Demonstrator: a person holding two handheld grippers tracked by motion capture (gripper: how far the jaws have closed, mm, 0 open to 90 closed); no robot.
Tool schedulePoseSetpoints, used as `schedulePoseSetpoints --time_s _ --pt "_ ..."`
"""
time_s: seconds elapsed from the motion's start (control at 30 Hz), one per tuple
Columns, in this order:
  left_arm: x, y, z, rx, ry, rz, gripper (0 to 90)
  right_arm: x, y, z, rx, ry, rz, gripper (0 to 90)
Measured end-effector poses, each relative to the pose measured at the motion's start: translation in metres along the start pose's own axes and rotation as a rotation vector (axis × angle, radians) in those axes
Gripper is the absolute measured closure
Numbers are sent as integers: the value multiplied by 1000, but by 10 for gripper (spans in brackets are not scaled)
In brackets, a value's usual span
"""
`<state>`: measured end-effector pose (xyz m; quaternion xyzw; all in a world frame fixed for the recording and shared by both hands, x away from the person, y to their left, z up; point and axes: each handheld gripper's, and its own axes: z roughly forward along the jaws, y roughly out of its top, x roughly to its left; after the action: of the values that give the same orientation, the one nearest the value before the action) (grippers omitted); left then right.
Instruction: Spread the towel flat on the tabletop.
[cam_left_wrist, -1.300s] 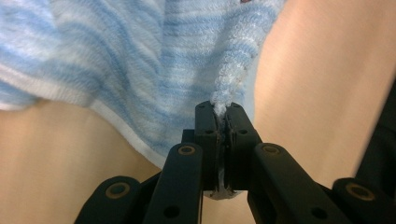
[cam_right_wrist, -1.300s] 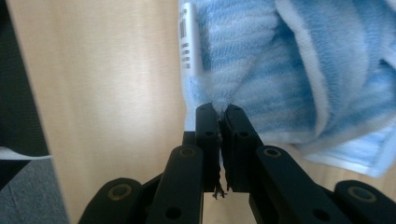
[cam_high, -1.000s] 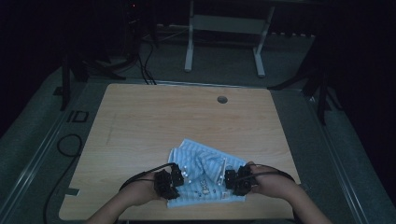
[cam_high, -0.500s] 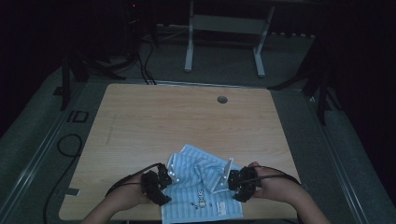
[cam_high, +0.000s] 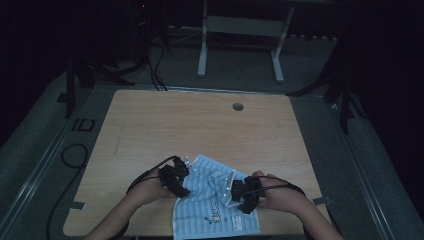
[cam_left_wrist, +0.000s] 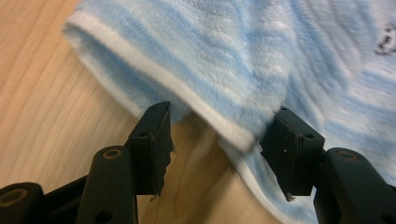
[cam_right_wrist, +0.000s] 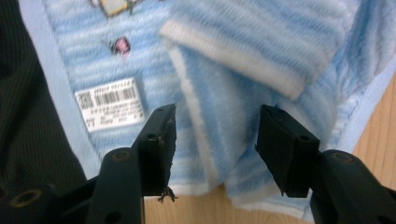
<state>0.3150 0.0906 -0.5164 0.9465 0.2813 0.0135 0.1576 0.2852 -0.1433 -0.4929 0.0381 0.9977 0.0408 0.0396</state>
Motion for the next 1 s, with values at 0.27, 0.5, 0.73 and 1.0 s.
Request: schedulePoseSetpoints --time_s 0.27,0.5,0.73,1.0 --pt "-1 5 3 -22 22 48 848 -12 -4 -6 5 17 54 823" --pt "1 -2 -17 -37 87 51 867 -23 -30 -32 -53 -25 154 835" --pt "6 -13 -44 -112 99 7 866 -20 -52 -53 -118 -23 239 828" --pt "-38 -40 -47 -54 3 131 855 30 -55 -35 -67 13 178 769"
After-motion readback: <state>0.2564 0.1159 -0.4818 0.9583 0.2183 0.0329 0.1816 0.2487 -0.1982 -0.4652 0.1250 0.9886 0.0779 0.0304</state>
